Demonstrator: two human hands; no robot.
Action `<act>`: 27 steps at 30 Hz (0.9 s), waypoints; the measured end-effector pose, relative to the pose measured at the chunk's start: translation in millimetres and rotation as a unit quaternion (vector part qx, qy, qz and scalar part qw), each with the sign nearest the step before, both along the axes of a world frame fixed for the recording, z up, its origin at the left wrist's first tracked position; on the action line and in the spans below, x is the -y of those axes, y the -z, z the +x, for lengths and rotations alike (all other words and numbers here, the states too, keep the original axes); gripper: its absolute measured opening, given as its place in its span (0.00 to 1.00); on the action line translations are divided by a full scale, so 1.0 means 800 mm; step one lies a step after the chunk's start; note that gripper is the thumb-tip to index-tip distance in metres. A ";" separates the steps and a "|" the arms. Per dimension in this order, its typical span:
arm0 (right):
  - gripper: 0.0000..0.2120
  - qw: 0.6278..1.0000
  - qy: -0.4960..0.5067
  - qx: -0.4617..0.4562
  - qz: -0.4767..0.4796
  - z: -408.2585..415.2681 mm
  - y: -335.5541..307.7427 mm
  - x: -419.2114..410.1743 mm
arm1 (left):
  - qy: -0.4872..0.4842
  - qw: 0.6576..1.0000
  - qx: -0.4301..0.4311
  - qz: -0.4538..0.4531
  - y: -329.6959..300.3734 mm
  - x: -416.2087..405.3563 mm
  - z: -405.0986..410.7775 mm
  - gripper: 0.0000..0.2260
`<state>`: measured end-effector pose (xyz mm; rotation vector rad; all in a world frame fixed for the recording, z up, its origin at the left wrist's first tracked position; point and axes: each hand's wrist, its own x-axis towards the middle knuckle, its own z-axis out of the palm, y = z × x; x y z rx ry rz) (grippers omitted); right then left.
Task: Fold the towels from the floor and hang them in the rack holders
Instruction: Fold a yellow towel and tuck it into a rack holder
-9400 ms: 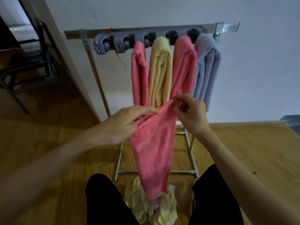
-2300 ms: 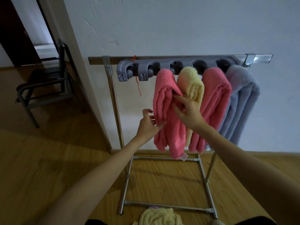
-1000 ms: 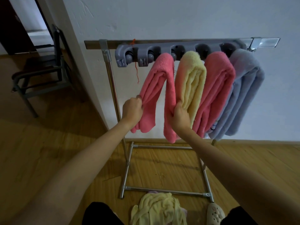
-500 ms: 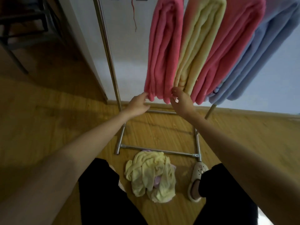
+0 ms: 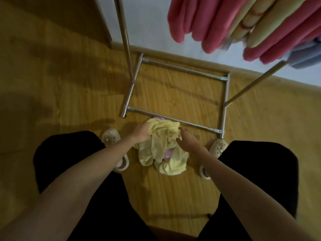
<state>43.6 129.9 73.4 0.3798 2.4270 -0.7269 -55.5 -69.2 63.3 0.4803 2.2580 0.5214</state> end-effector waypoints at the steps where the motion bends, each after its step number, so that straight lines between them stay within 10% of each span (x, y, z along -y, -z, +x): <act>1: 0.27 1.000 -0.006 0.017 0.002 0.003 0.020 0.005 | 0.012 1.000 0.006 -0.009 0.017 0.002 0.006 0.15; 27: 0.29 0.987 -0.077 0.144 0.009 -0.081 0.233 0.043 | 0.019 0.992 0.060 -0.106 0.260 -0.004 -0.035 0.12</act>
